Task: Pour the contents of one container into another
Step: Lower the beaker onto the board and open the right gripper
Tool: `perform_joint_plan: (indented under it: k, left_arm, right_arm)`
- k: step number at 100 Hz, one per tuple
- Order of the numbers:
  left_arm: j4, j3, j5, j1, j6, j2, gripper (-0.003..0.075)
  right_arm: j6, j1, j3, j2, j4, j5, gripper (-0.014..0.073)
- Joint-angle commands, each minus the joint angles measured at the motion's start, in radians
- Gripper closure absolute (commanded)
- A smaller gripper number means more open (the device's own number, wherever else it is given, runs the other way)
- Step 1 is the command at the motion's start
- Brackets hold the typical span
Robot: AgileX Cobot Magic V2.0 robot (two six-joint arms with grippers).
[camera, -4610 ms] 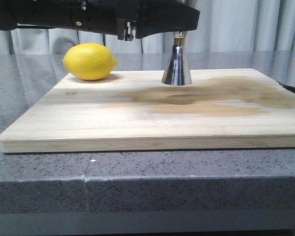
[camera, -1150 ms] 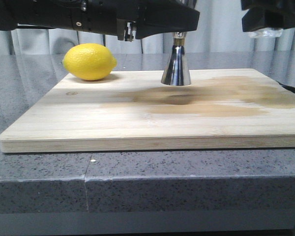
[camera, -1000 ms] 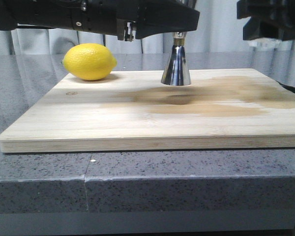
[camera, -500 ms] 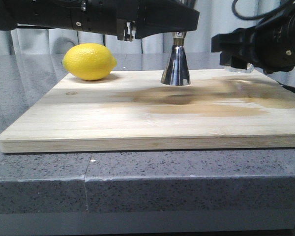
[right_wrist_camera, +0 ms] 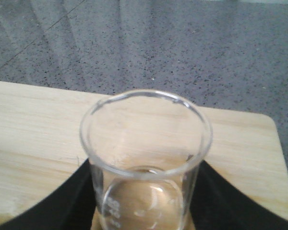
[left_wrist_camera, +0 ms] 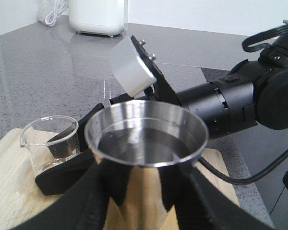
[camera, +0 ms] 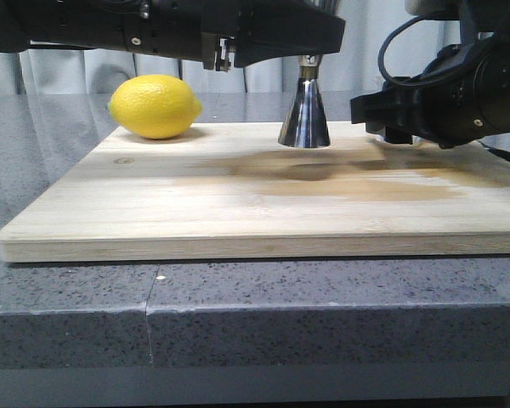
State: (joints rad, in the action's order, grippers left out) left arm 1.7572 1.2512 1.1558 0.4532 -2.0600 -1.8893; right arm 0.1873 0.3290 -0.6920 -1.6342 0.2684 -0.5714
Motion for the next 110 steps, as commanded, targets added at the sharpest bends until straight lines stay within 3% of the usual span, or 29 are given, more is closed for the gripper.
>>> perform_joint_plan:
  k: [1,10,25,34,110]
  left_arm:
    - [0.083,0.033,0.059,0.005,0.006,0.052,0.0512]
    - [0.083,0.033,0.059,0.005,0.006,0.052,0.0512]
    - [0.083,0.033,0.059,0.005,0.006,0.052,0.0512]
    - [0.083,0.033,0.059,0.005,0.006,0.052,0.0512]
    - [0.083,0.033,0.059,0.005,0.006,0.052,0.0512]
  right_arm:
    - [0.000,0.001,-0.025,0.026,-0.017,-0.051,0.0298]
    - [0.000,0.001,-0.025,0.026,-0.017,-0.037,0.0230]
    - [0.000,0.001,-0.025,0.033,-0.017,-0.037,0.0034]
    - [0.000,0.001,-0.025,0.062,-0.017,-0.004,-0.0025]
    - [0.063,-0.001,-0.025,0.567,-0.029,0.682,-0.0024]
